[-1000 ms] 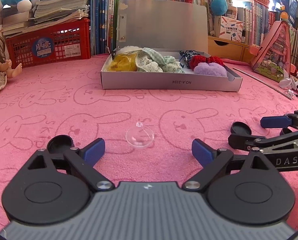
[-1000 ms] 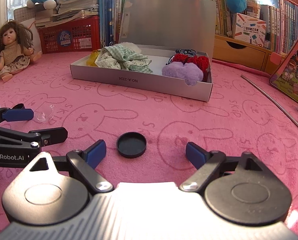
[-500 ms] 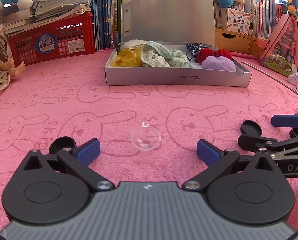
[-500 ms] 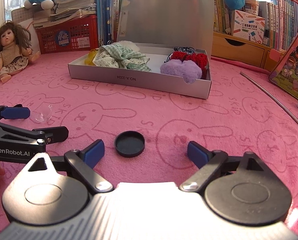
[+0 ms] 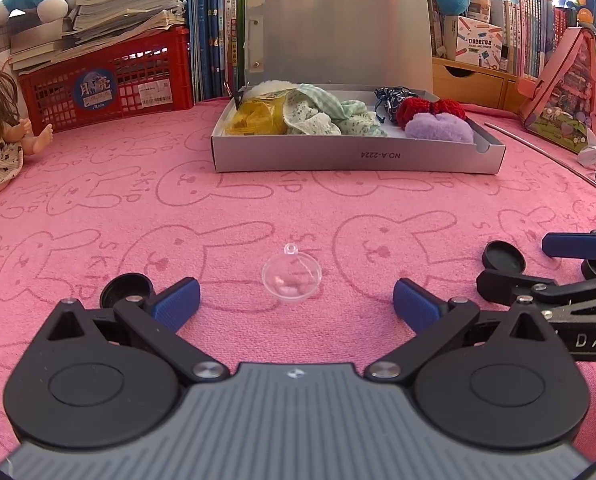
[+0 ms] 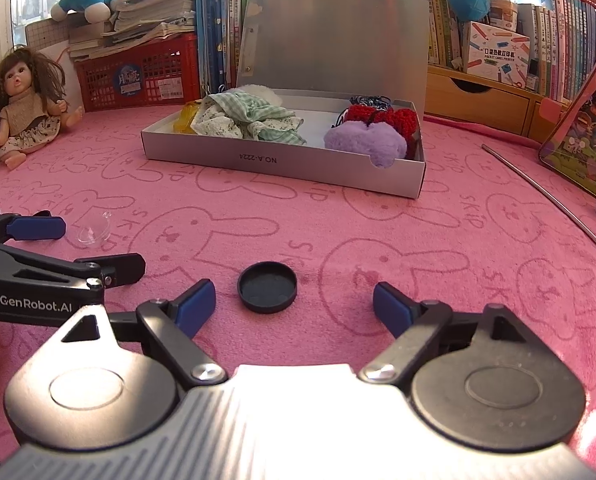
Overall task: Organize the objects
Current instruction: 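Move the left tool to the clear plastic dome while the right tool approaches a black round lid, then close the left tool on the clear dome while the right tool grasps the black lid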
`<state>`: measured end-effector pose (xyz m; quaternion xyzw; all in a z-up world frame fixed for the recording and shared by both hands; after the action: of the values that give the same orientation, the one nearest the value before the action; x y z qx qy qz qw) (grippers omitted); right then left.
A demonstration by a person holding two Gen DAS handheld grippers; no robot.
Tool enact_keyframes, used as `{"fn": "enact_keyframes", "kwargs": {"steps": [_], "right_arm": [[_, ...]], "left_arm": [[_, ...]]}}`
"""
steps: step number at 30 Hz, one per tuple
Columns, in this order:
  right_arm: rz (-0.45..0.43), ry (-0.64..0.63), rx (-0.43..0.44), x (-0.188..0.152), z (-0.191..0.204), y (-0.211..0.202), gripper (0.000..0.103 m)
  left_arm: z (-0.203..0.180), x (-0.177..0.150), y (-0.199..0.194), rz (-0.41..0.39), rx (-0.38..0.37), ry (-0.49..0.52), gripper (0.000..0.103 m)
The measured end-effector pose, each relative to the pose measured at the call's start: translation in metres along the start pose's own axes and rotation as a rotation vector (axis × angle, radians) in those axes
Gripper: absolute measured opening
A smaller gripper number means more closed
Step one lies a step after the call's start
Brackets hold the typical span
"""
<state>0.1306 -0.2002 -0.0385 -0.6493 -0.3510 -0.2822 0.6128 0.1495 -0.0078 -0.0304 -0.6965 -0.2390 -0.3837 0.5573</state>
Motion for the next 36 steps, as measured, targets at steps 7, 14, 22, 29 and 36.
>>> {"fn": "enact_keyframes", "kwargs": {"steps": [7,14,22,29,36], "right_arm": [[-0.026,-0.016,0.009,-0.002,0.007,-0.006,0.073],[-0.036,-0.028,0.014,-0.001,0.011,-0.009,0.061],[-0.038,-0.013,0.002,0.001,0.009,-0.01,0.046],[-0.039,-0.005,0.008,0.001,0.009,-0.011,0.038],[-0.035,-0.011,0.01,0.001,0.011,-0.012,0.036]], "left_arm": [[0.0,-0.001,-0.003,-0.012,-0.013,-0.008,0.101],[0.001,0.0,-0.008,-0.029,-0.019,-0.014,0.086],[0.0,0.001,-0.013,-0.038,-0.022,-0.011,0.059],[-0.005,0.0,-0.015,-0.04,-0.031,-0.004,0.047],[-0.008,0.0,-0.017,-0.036,-0.057,-0.003,0.028]]}}
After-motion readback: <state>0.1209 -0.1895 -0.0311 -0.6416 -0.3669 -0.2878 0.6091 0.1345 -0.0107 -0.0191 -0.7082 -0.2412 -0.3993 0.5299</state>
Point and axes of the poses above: each gripper's, at about its wrist camera, not at the fingertips, and y roughly the way its jaws point, z to its left, x to its top, the point moved 5 cm from there along y, roughly the way its jaws point, and after that the axes turned 10 degrees about -x, right-handed, at the moved point
